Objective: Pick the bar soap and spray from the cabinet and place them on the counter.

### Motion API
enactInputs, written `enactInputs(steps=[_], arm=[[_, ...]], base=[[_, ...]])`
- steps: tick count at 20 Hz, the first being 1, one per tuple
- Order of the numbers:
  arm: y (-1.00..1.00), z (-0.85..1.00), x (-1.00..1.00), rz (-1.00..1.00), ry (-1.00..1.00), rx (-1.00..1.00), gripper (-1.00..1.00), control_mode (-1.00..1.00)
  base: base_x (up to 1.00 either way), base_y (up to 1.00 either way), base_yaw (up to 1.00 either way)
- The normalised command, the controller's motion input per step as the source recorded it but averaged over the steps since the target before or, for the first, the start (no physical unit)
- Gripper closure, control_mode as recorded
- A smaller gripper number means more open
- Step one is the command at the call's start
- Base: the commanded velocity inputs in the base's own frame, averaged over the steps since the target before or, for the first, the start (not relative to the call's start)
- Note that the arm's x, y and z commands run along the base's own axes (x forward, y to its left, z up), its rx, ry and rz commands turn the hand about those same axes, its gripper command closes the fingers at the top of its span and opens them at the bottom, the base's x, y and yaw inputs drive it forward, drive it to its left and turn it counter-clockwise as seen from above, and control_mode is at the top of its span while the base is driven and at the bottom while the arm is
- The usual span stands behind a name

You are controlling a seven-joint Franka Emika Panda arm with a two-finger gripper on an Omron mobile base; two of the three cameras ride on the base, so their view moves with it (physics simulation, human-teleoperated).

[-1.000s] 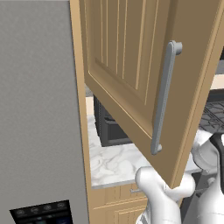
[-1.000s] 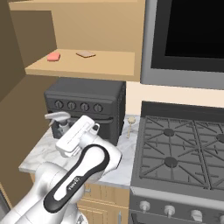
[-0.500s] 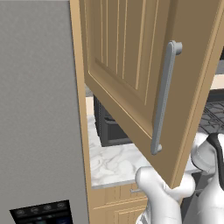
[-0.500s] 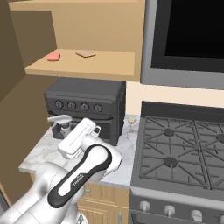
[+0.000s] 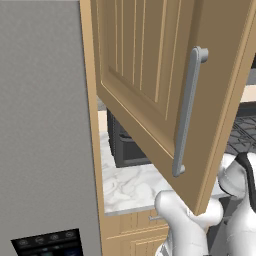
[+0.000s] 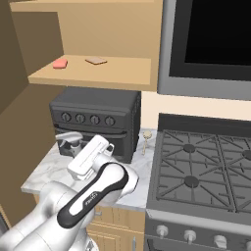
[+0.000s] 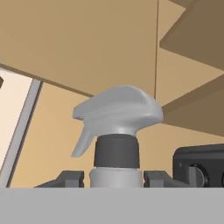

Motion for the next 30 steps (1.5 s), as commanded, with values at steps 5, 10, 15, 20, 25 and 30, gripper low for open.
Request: enactInputs(steps=[5, 10, 15, 20, 25, 30], arm=[[0.0, -0.1, 0.17, 0.0, 0.0, 0.0, 1.0, -1.0], [0.01, -0.12, 0.23, 0.0, 0.0, 0.0, 1.0, -1.0], [0.0, -0.11, 0.19, 0.0, 0.0, 0.0, 1.0, -1.0], [0.0, -0.15, 0.16, 0.0, 0.0, 0.0, 1.0, -1.0], [0.0, -0.15, 0.14, 0.0, 0.0, 0.0, 1.0, -1.0], [0.0, -0.12, 0.13, 0.0, 0.0, 0.0, 1.0, -1.0]], base=[[0.0, 0.0, 0.0], [0.0, 0.0, 0.0], [0.0, 0.0, 0.0], [0.0, 0.0, 0.0], [0.0, 0.0, 0.0], [0.0, 0.0, 0.0]])
